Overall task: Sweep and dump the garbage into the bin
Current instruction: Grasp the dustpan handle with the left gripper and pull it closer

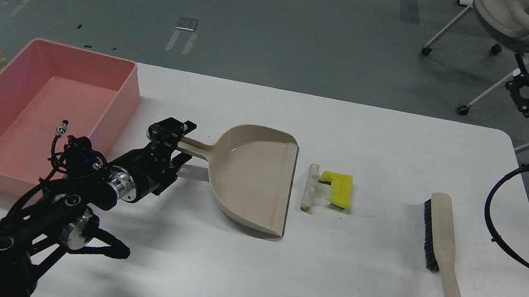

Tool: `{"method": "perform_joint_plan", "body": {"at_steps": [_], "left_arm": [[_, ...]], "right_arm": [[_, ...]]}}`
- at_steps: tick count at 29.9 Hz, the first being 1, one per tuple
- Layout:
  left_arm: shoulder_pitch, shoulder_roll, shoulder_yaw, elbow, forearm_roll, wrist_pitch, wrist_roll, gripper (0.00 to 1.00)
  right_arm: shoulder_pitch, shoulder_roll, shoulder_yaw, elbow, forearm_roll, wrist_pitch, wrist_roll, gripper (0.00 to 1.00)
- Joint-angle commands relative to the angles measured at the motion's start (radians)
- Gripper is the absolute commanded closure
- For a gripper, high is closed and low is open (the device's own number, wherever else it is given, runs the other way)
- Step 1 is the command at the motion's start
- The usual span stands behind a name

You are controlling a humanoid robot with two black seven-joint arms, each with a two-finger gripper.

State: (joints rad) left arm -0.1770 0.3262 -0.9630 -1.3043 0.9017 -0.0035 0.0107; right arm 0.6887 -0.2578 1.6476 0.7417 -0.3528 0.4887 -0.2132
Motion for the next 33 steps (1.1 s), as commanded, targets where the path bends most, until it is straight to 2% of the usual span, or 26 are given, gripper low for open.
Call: {"method": "perform_joint_plan", "body": {"at_steps": [1,3,4,6,25,33], "left_arm": [[-0.015,-0.001,0.013,0.016,0.000,0.005,-0.006,0.26],[-0.019,-0.001,0.020,0.028,0.000,0.005,-0.009,0.31],[-0.025,0.001,0.026,0.037,0.002,0.005,-0.017,0.39],[-0.032,0.001,0.038,0.040,0.002,0.005,-0.020,0.47],[-0.073,-0.003,0.072,0.129,-0.003,0.005,-0.025,0.52],[-0.085,-0.003,0.072,0.129,-0.004,0.007,-0.044,0.68]], "right_arm": [[-0.001,-0.001,0.000,-0.001,0.000,0.000,0.002,0.00],[-0.001,-0.001,0.000,-0.001,0.000,0.000,0.002,0.00],[-0.001,-0.001,0.000,-0.001,0.000,0.000,0.000,0.00],[-0.001,-0.001,0.000,-0.002,0.000,0.000,0.000,0.00],[-0.003,0.000,-0.002,-0.004,0.000,0.000,0.000,0.00],[-0.003,-0.001,-0.002,-0.004,0.000,0.000,0.000,0.00]]}}
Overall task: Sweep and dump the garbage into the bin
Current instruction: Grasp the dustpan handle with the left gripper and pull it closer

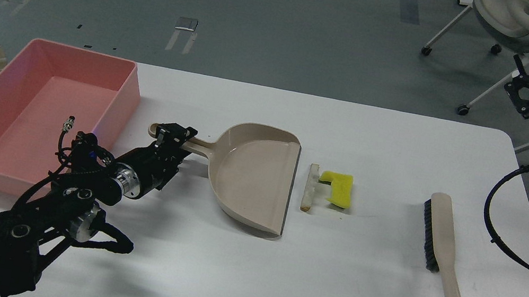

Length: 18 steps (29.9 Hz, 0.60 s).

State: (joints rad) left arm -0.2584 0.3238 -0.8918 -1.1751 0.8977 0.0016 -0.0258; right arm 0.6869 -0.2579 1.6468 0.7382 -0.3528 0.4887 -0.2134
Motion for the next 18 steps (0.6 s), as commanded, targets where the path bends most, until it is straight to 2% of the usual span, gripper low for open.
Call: {"method": "perform_joint_plan", "body": {"at_steps": [1,4,5,7,10,18], "left_arm": [[-0.004,0.000,0.001,0.000,0.000,0.001,-0.008,0.70],[-0.004,0.000,0.002,0.000,0.004,0.008,-0.010,0.78],[-0.004,0.000,0.002,-0.001,0.004,0.018,-0.011,0.85],[-0.005,0.001,0.002,-0.001,0.006,0.024,-0.013,0.92],[-0.007,0.000,0.002,-0.003,0.006,0.025,-0.029,0.92],[-0.028,0.009,0.004,-0.021,0.009,0.025,-0.031,0.92]], "right_arm": [[-0.001,-0.001,-0.001,0.000,0.000,0.000,0.000,0.00],[-0.001,0.000,0.001,0.000,0.000,0.000,0.000,0.00],[-0.001,0.000,0.001,0.000,0.000,0.000,0.000,0.00],[-0.001,0.000,0.001,0.000,0.000,0.000,0.000,0.00],[-0.001,-0.001,0.001,0.000,0.000,0.000,0.000,0.00],[-0.009,-0.001,0.001,0.003,0.000,0.000,0.000,0.00]]}}
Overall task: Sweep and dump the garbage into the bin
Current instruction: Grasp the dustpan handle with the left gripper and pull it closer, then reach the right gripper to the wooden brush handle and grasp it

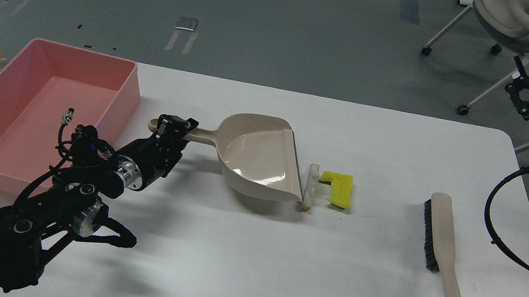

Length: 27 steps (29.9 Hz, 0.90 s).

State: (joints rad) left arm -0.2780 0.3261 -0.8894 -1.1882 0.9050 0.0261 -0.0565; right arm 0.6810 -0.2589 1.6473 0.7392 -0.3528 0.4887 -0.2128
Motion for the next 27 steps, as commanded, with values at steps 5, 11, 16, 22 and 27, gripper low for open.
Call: {"method": "perform_joint_plan", "body": {"at_steps": [5,11,16,22,27], "left_arm": [[-0.033,0.056,0.004,-0.054,0.014,-0.005,-0.006,0.93],[-0.040,0.108,0.064,-0.096,0.060,-0.005,-0.065,0.99],[-0.029,0.123,0.064,-0.114,0.091,-0.005,-0.075,1.00],[-0.023,0.123,0.066,-0.114,0.094,-0.005,-0.080,1.00],[-0.007,0.122,0.067,-0.114,0.095,-0.006,-0.086,1.00]], "right_arm": [[-0.008,-0.043,-0.018,0.002,-0.011,0.000,0.000,0.00],[-0.044,-0.167,-0.082,0.003,-0.043,0.000,0.000,0.00],[-0.066,-0.270,-0.193,0.014,-0.089,0.000,0.000,0.00],[-0.165,-0.481,-0.290,0.204,-0.148,0.000,0.001,0.00],[-0.235,-0.572,-0.296,0.261,-0.247,0.000,0.001,0.00]]}}
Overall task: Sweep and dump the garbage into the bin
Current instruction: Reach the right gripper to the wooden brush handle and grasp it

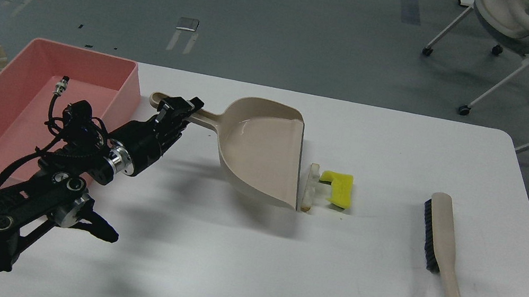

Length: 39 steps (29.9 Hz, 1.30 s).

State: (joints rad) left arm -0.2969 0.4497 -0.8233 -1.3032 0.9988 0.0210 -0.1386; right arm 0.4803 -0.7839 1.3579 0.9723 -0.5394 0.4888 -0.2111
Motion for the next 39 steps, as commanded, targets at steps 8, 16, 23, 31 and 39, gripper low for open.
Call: {"method": "perform_joint_plan", "body": {"at_steps": [8,16,23,31,39], "left_arm": [[0.045,-0.002,0.001,0.001,0.003,-0.001,-0.009,1.00],[0.078,-0.022,0.000,0.002,0.003,0.004,-0.027,1.00],[0.076,-0.020,-0.002,0.002,0.003,0.005,-0.029,1.00],[0.079,-0.022,-0.002,0.015,0.003,0.008,-0.027,1.00],[0.081,-0.023,-0.002,0.016,0.003,0.008,-0.027,1.00]], "right_arm": [[-0.055,-0.058,-0.088,0.106,-0.268,0.000,-0.005,0.00],[-0.154,-0.143,-0.145,0.301,-0.520,0.000,-0.011,0.00],[-0.158,-0.230,-0.116,0.378,-0.504,0.000,0.022,0.00],[-0.164,-0.174,-0.092,0.387,-0.494,0.000,0.064,0.01],[-0.255,-0.052,-0.086,0.503,-0.502,0.000,-0.169,0.04]]}}
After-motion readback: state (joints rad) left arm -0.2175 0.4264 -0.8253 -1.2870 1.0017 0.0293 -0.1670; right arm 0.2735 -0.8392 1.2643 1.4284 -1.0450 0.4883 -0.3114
